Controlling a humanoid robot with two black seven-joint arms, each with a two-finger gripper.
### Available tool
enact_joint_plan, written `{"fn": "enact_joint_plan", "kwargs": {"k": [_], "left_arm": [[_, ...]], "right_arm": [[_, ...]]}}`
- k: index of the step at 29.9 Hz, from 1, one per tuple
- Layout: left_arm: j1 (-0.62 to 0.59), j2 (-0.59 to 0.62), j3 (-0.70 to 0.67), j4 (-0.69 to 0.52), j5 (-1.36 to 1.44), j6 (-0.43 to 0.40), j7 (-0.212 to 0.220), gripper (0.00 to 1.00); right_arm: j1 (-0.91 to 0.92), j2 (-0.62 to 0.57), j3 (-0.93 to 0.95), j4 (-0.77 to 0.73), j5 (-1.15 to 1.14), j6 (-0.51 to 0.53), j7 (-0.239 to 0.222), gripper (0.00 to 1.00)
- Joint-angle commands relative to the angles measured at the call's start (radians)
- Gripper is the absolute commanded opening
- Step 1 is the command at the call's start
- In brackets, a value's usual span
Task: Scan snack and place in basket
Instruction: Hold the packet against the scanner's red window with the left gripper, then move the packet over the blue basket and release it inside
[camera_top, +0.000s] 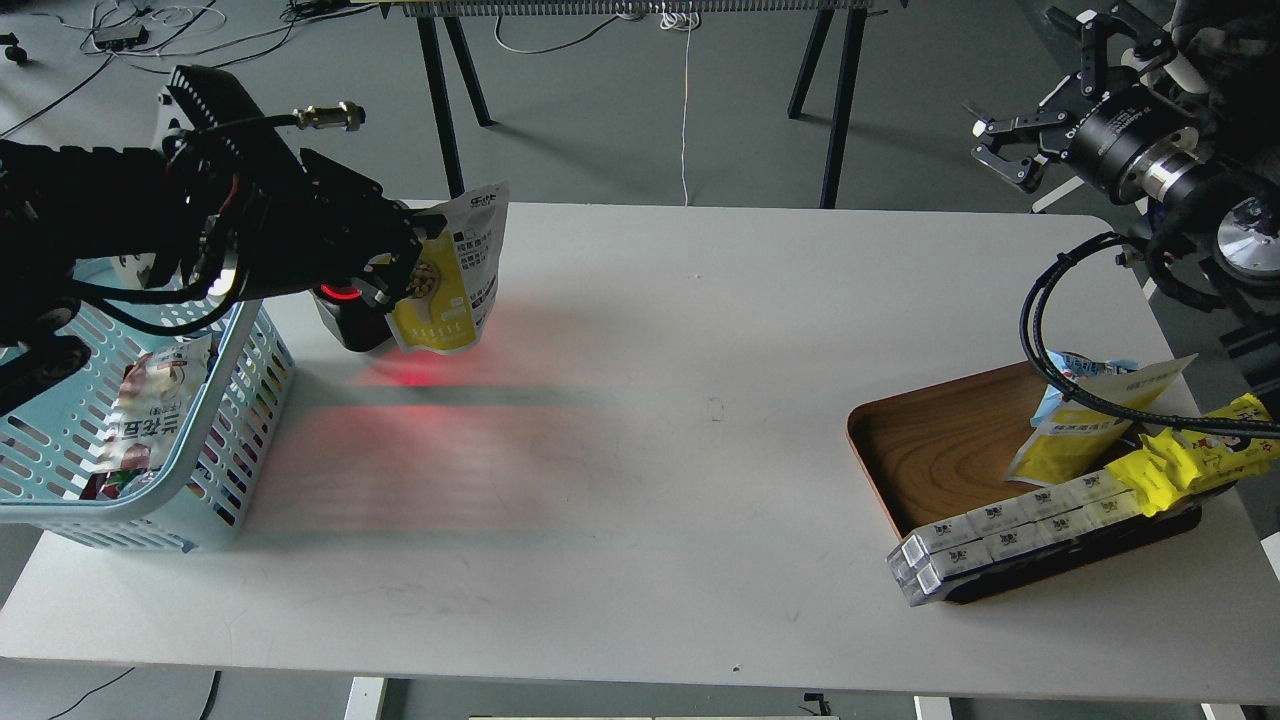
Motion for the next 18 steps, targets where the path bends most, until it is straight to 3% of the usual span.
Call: {"fn": "enact_joint_plan", "kwargs": {"k": [1,4,9,15,18], "left_arm": [[0.016,0.006,-0.001,0.003,-0.098,0.000,0.035,0.00],[0.033,0.006,-0.001,0.013,-0.149,0.002,0.067,0.00],[0.065,0.017,0.001,0.020,-0.154,0.058,0.073,0.00],[0.064,0.109,-0.034,0.019,-0.189,0.064,0.052,0.00],[0.059,0.173,-0.096,0.014,-0.221,0.045,0.007,0.00]], "right_arm": [[0.000,0.000,0.000,0.000,0.000,-0.001,0.000,0.98],[0.000,0.000,0.000,0.000,0.000,-0.001,0.000,0.98],[0.000,-0.002,-0.002,0.000,0.000,-0.001,0.000,0.98],[0.000,-0.002,-0.002,0.000,0.000,-0.003,-0.002,0.98],[0.000,0.000,-0.001,0.000,0.000,-0.006,-0.002,0.98]]}}
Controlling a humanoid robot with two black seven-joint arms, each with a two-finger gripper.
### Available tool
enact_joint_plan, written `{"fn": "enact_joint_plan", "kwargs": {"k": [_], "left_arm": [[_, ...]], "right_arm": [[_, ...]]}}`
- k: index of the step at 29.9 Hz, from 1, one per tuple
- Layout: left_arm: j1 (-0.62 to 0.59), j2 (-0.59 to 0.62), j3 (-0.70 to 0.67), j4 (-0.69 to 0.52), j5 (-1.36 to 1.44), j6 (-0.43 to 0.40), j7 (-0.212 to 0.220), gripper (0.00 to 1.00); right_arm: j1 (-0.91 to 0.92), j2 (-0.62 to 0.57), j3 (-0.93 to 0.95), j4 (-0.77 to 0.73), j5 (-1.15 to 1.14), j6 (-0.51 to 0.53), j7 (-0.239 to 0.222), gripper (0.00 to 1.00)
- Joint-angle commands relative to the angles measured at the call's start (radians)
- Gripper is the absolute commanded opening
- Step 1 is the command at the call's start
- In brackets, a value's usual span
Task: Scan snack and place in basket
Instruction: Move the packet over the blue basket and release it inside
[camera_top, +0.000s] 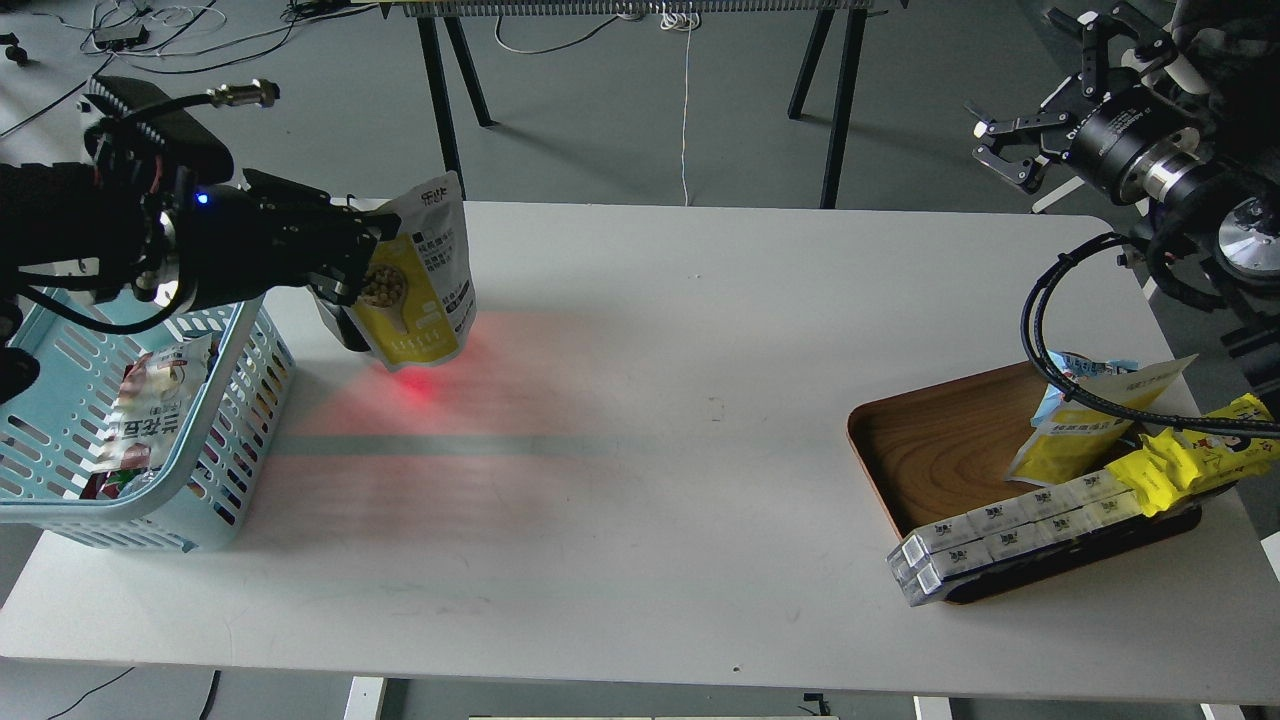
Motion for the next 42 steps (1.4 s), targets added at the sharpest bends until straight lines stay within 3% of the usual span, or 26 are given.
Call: {"fn": "enact_joint_plan", "kwargs": {"k": [1,6,15,25,42], "left_arm": [[-0.013,0.076,-0.067,-0.002,-0.030,-0.022,-0.058,0.00],[-0.033,0.176,-0.169,0.001,-0.039,-0.060,-0.131,0.00],[-0.035,0.348,-0.185,0.132,-0.051,-0.060,-0.139,0.00],[-0.028,0.363,-0.110,0.337,-0.054,-0.056,-0.230,0.00],[-0.022,0.392,0.378,0.361,-0.142,0.320,-0.230,0.00]], "right_arm": [[0.000,0.002,0.001,0.000,0.000,-0.006,0.000,0.98],[0.003,0.002,0.001,0.002,0.000,-0.010,0.000,0.98],[0.009,0.006,0.001,0.005,0.000,-0.011,0.000,0.98],[0.009,0.017,0.001,0.003,0.000,-0.013,0.001,0.98],[0.006,0.017,0.001,0.002,0.000,-0.011,0.003,0.98]]}}
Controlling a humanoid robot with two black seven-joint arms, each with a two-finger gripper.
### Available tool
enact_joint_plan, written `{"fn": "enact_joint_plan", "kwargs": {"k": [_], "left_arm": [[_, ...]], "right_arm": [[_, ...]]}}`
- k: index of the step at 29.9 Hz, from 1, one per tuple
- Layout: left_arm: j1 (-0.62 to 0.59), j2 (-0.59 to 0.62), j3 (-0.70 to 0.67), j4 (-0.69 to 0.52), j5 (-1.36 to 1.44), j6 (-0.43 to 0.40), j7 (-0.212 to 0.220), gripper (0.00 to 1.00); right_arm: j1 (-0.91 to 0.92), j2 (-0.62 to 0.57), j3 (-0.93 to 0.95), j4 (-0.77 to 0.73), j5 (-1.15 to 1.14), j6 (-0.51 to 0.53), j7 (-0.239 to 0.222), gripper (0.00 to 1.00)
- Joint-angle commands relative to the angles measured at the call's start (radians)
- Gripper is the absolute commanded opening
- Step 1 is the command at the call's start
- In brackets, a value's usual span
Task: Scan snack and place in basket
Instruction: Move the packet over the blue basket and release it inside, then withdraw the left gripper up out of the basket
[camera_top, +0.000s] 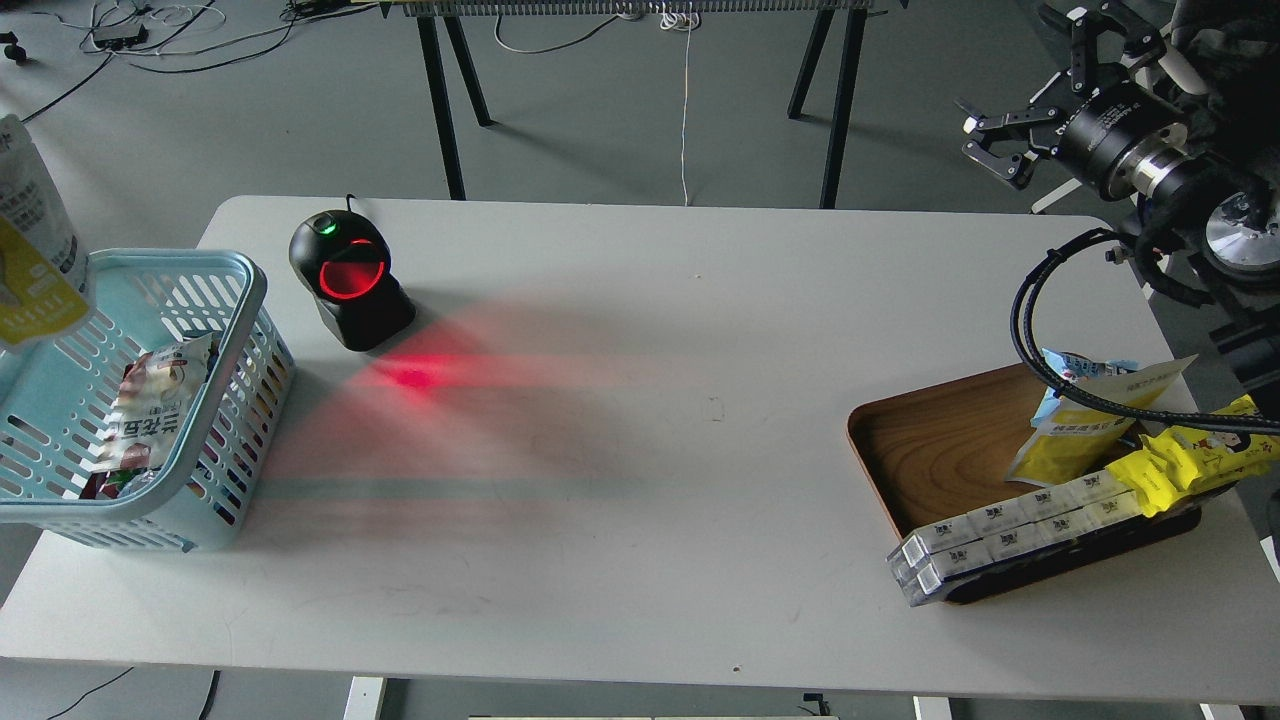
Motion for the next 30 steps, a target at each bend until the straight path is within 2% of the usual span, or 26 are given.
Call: {"fn": "enact_joint_plan", "kwargs": {"k": [1,9,16,18,20,21,22,23,24,25,30], "left_arm": [[0.002,0.007,0.100,0.000,-0.017,0.072,0.002,0.00],[0.003,0.009,0.266,-0.002,-0.050,0.210,0.008,0.00],[0.006,0.006,0.326,-0.002,-0.060,0.244,0.008,0.00],[0.006,0.004,0.332,0.000,-0.061,0.246,0.008,0.06],[0.006,0.006,0.331,0.000,-0.061,0.247,0.006,0.18],[0.006,0.007,0.329,0.000,-0.064,0.246,0.002,0.30],[0.005,0.009,0.328,0.001,-0.069,0.246,0.000,0.50],[0.005,0.010,0.326,0.000,-0.076,0.246,-0.003,0.77],[0.003,0.010,0.325,0.000,-0.087,0.244,-0.003,0.96],[0.000,0.012,0.322,0.000,-0.102,0.243,-0.003,0.99],[-0.024,0.012,0.241,0.000,-0.168,0.235,-0.001,0.99]], "right_arm": [[-0.002,0.001,0.000,0.002,0.000,0.000,0.000,0.98],[-0.002,0.001,-0.002,0.002,0.000,0.000,0.000,0.98],[-0.004,0.001,-0.002,0.003,0.000,0.000,0.000,0.98],[-0.004,0.001,-0.002,0.003,0.000,0.000,0.000,0.98],[-0.004,0.001,-0.002,0.003,0.000,0.000,0.000,0.98],[-0.004,0.001,-0.002,0.003,0.000,0.000,0.000,0.98],[-0.004,0.001,-0.002,0.003,0.000,0.000,0.000,0.98],[-0.004,0.001,-0.002,0.005,0.000,0.000,0.000,0.98],[-0.004,0.001,-0.002,0.006,0.000,0.000,0.000,0.98],[-0.005,0.003,-0.002,0.005,0.000,0.000,0.000,0.98],[-0.007,0.003,-0.002,0.006,0.000,0.000,0.001,0.98]]}}
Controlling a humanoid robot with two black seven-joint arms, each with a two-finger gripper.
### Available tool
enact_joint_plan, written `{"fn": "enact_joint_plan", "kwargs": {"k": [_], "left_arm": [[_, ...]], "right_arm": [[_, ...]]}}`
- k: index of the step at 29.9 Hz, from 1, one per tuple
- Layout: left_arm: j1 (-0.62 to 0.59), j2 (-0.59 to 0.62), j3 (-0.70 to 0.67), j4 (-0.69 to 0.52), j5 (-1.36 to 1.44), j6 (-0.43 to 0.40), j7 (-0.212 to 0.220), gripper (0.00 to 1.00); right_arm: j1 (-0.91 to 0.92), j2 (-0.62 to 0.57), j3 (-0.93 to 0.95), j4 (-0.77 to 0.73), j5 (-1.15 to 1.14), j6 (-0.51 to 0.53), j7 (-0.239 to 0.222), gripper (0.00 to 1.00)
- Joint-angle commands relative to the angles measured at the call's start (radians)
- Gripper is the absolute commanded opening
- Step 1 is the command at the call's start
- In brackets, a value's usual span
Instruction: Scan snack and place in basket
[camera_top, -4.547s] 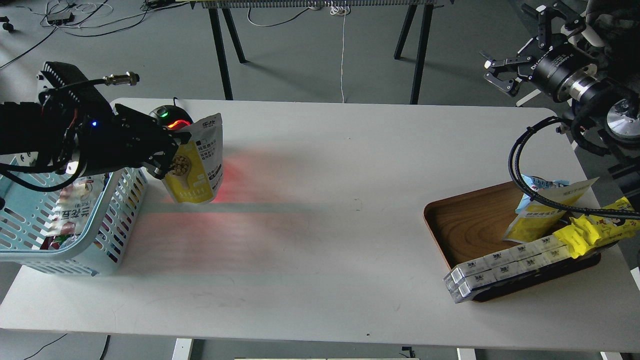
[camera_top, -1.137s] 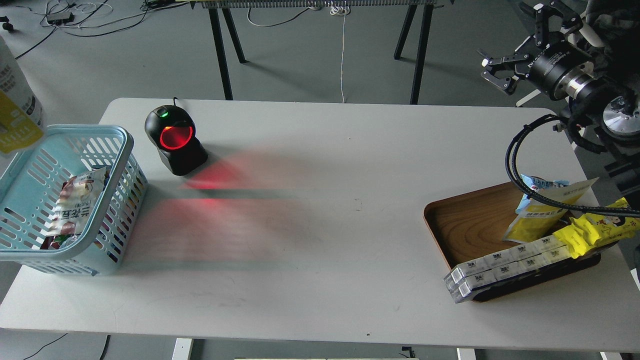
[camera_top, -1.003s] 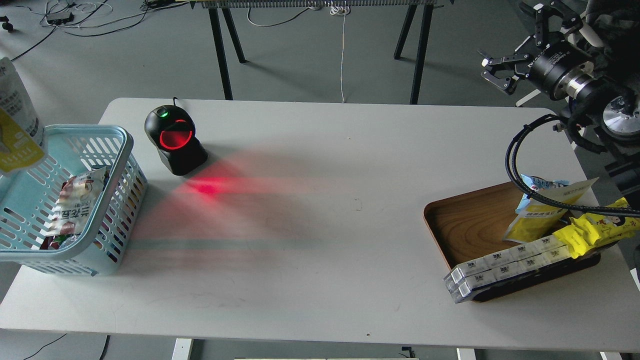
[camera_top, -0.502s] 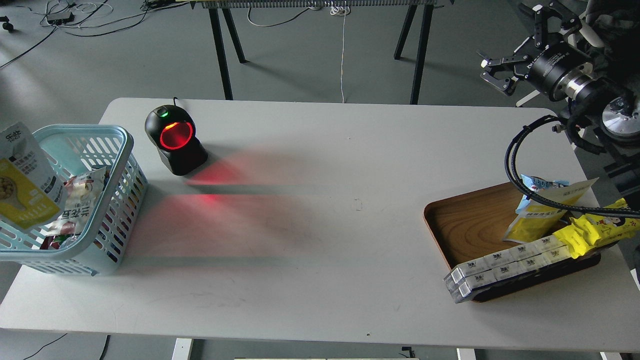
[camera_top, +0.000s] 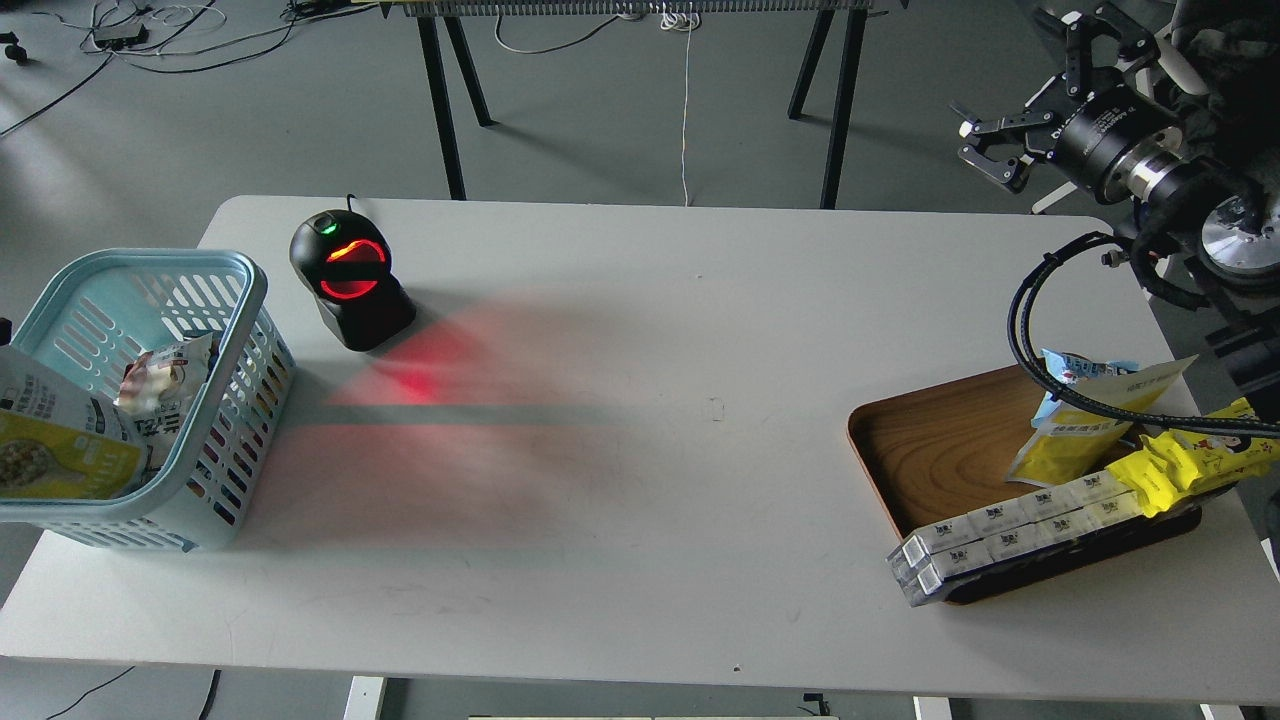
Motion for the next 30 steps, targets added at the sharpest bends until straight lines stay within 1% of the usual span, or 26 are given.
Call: {"fn": "enact_joint_plan", "kwargs": {"k": [1,5,7,10,11,13,15,17,19,22,24,26,27,30], "left_arm": [[-0.017,-0.001,-0.089,-0.002,-0.044,-0.003,0.001,0.99],[-0.017,-0.026,-0.263,-0.005,-0.167,-0.006,0.009,0.99],[-0.015,-0.067,-0.353,-0.001,-0.277,-0.017,0.010,0.99],[-0.017,-0.151,-0.433,0.011,-0.437,-0.026,0.016,0.99],[-0.018,-0.188,-0.459,0.016,-0.498,-0.026,0.021,0.99],[-0.024,-0.268,-0.507,0.019,-0.607,-0.026,0.045,0.99],[-0.032,-0.375,-0.553,0.036,-0.713,-0.023,0.088,0.99],[-0.032,-0.495,-0.579,0.056,-0.799,-0.022,0.120,0.99],[-0.031,-0.601,-0.596,0.085,-0.875,-0.025,0.127,0.99],[-0.027,-0.726,-0.626,0.174,-1.045,-0.032,0.128,0.99],[-0.024,-0.809,-0.646,0.247,-1.199,-0.063,0.130,0.99],[-0.018,-0.869,-0.648,0.309,-1.328,-0.133,0.130,0.99],[-0.014,-0.886,-0.650,0.329,-1.380,-0.175,0.128,0.99],[0.028,-0.902,-0.651,0.346,-1.509,-0.235,0.128,0.99]], "right_arm": [[0.001,0.003,0.000,0.001,0.000,0.000,0.001,0.98],[0.006,0.020,0.000,-0.001,0.002,-0.002,0.000,0.98],[0.006,0.022,0.000,0.001,0.002,-0.002,0.000,0.98],[0.006,0.020,0.005,0.019,0.002,-0.002,0.000,0.99],[0.006,0.020,0.005,0.028,0.002,-0.003,0.000,0.99],[0.007,0.020,0.009,0.039,0.002,-0.014,0.000,0.99],[0.016,0.020,0.012,0.050,0.002,-0.041,0.000,0.99],[0.023,0.018,0.009,0.063,0.002,-0.055,0.000,0.99],[0.009,0.003,0.002,0.115,0.002,-0.060,0.000,0.99],[-0.046,-0.049,0.011,0.261,0.002,-0.095,0.001,0.99],[-0.060,-0.083,0.020,0.312,0.002,-0.130,0.001,0.99],[-0.066,-0.089,0.020,0.309,0.000,-0.135,0.001,0.99],[-0.071,-0.096,0.020,0.309,0.000,-0.137,0.001,0.99],[-0.109,-0.103,0.028,0.309,0.000,-0.137,0.001,0.99]]}}
